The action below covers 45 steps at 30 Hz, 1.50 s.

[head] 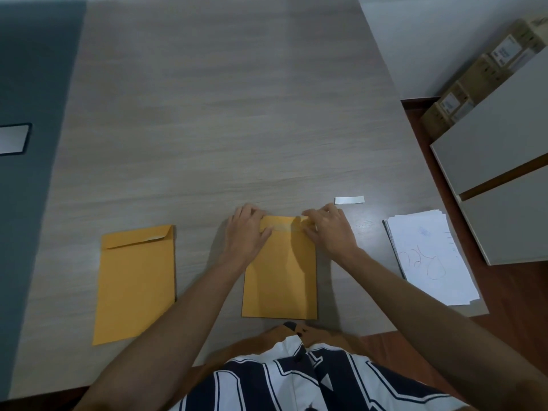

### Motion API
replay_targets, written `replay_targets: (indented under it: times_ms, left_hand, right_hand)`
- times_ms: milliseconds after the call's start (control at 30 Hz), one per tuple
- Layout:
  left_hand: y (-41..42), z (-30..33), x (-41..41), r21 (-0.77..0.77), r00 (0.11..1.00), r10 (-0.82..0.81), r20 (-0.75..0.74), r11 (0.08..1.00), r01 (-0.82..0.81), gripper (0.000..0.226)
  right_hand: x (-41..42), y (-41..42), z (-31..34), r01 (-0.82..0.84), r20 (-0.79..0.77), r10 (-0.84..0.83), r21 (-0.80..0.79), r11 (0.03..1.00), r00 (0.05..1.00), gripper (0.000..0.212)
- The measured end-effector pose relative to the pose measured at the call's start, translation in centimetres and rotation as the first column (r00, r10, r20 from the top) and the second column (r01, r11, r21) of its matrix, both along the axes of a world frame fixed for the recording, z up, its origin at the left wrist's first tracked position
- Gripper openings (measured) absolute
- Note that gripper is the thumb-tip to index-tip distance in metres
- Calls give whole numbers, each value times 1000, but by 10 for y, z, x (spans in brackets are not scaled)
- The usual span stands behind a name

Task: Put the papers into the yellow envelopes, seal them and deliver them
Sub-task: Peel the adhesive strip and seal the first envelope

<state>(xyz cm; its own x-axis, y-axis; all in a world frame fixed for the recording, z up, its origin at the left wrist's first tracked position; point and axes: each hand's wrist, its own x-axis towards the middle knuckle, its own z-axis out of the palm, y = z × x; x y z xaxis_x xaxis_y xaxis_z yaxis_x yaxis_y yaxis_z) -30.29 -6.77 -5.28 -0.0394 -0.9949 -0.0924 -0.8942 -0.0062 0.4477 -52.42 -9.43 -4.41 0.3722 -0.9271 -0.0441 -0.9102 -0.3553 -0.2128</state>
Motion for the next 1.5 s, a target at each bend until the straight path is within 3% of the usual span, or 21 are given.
replay_targets:
  times_ms: [100, 267, 400, 500, 600, 700, 967, 1100, 1333, 1500]
  left_hand:
    - [-13, 2, 0, 98, 995, -51, 81, 994, 42, 47]
    - [-24, 2, 2, 168, 987, -40, 155, 986, 13, 49]
    - [-29, 5, 8, 256, 986, -66, 150, 966, 26, 40]
    - [-32, 10, 22, 377, 986, 48, -161, 926, 16, 32]
    - [-34, 20, 33, 494, 850, 230, -474, 868, 40, 26]
    - [-35, 29, 32, 545, 739, 328, -588, 836, 63, 23]
    - [-42, 28, 10, 566, 638, 414, -649, 823, 42, 16]
    - [-57, 26, 5, 549, 657, 417, -628, 835, -5, 12]
    - [-118, 23, -1, 498, 674, 455, -582, 855, -147, 12]
    - [-178, 17, 1, 407, 672, 503, -543, 858, -312, 30]
  right_hand:
    - [5, -13, 2, 5, -82, 8, 159, 987, 997, 43]
    - [14, -23, 1, 31, -98, -7, 250, 968, 995, 43]
    - [17, -26, 8, 85, 21, -102, 402, 912, 995, 34]
    - [10, -28, 17, 94, 228, -268, 571, 815, 936, 31]
    - [-2, -31, 24, 65, 345, -364, 642, 764, 865, 33]
    - [-11, -35, 27, 47, 406, -442, 693, 720, 800, 33]
    - [-27, -51, 25, 104, 384, -506, 710, 697, 772, 31]
    - [-37, -70, 22, 171, 387, -576, 705, 688, 720, 41]
    - [-27, -132, 35, 290, 419, -578, 573, 767, 700, 34]
    - [-17, -184, 31, 354, 453, -619, 540, 763, 642, 31]
